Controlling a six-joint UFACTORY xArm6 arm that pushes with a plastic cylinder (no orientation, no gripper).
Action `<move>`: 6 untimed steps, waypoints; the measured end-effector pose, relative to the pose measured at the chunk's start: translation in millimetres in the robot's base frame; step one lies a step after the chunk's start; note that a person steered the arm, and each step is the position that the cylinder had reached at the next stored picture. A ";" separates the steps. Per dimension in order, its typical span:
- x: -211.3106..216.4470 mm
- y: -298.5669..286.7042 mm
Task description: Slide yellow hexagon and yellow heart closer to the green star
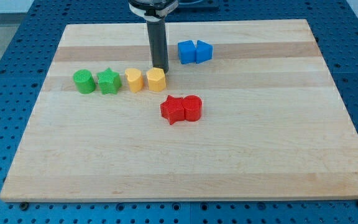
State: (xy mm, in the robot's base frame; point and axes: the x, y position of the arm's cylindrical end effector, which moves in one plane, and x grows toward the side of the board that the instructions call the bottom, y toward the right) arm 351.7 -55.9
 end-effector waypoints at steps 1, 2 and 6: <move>0.0 0.2; -1.0 0.2; 6.6 39.2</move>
State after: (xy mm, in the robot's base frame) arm 358.3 -16.7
